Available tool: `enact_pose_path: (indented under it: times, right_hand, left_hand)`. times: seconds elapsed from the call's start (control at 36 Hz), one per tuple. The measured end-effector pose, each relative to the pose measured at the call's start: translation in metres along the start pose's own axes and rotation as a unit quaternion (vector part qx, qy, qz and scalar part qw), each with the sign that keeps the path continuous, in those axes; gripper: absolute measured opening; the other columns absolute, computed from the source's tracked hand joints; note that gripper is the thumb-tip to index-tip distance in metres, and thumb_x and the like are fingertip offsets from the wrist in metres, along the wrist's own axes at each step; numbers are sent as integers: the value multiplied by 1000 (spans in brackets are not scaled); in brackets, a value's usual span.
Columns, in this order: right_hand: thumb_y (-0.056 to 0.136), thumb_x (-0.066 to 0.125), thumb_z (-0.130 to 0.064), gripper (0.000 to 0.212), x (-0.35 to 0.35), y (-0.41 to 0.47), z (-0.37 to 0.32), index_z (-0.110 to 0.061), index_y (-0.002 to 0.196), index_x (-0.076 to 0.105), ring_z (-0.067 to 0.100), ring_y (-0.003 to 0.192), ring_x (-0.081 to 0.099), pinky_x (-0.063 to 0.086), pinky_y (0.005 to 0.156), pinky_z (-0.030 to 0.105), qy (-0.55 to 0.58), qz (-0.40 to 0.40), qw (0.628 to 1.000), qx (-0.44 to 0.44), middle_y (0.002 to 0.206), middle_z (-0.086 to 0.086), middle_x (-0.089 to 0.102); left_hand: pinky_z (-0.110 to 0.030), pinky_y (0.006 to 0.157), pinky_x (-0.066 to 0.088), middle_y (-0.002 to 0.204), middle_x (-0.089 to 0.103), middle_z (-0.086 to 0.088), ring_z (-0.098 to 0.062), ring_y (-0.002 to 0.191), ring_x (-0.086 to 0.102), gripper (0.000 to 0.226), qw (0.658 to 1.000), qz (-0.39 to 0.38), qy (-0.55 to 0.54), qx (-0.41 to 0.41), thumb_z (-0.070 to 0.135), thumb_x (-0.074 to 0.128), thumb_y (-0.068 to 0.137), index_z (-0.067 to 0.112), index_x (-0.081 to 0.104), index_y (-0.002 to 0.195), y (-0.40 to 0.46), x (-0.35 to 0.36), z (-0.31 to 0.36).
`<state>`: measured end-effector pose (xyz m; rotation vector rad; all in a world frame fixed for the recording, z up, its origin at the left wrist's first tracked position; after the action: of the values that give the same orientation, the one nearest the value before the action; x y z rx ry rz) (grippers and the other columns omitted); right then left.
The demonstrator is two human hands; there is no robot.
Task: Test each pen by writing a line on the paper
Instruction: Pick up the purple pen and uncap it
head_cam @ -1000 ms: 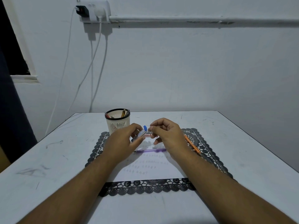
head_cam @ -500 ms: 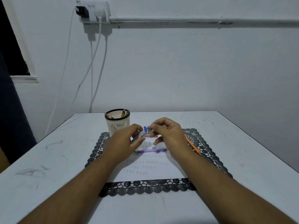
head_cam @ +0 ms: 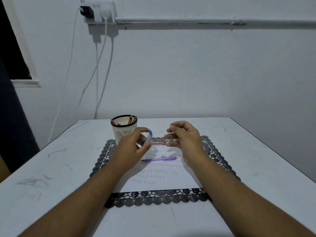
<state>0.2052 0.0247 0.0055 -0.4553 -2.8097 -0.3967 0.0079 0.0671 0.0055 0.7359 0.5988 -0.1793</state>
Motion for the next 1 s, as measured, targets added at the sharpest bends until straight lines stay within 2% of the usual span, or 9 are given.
enact_pose_path:
  times: [0.14,0.33,0.47,0.56,1.0]
  right_hand:
    - [98,68,-4,4,-1,2,5,-5,101,70,26,75,74,60,56,30,-5,0,1000,14,89,11,73]
    - [98,68,-5,4,1,2,9,-7,102,69,28,73,73,60,57,35,-7,-14,1000,20,89,10,73]
    - [98,67,-5,6,1,1,9,-6,104,68,28,72,72,59,55,34,-4,-17,1000,22,90,11,72]
    - [99,67,-5,6,2,2,9,-5,105,68,27,71,72,60,55,34,-8,-19,999,25,90,11,72]
    - [98,67,-7,6,2,2,14,-6,104,69,28,74,71,59,55,34,-20,-25,999,31,89,11,73]
  left_hand:
    - [-33,73,60,85,73,12,-2,75,70,35,999,8,-35,-19,29,75,93,32,61,126,1,-1,-2]
    - [-24,64,57,79,73,9,-6,67,70,30,997,27,-64,-29,25,75,94,30,61,120,0,-4,1]
    - [-41,68,61,77,72,11,-7,65,70,29,996,36,-66,-40,27,75,93,33,61,118,-1,-6,0]
    - [-46,68,61,76,72,11,-6,64,69,28,997,36,-57,-38,28,75,94,33,61,117,0,-6,0]
    - [-43,67,61,75,70,13,-5,62,68,25,998,37,-29,-38,32,73,96,32,62,118,-1,-8,2]
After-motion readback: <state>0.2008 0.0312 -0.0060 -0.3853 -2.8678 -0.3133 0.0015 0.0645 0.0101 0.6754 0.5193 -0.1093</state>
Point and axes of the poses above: each hand's wrist, its own y-axis towards the middle knuckle, its own x-axis out of the palm, z = x × y, the point moved 8 cm from there along y, towards the middle knuckle
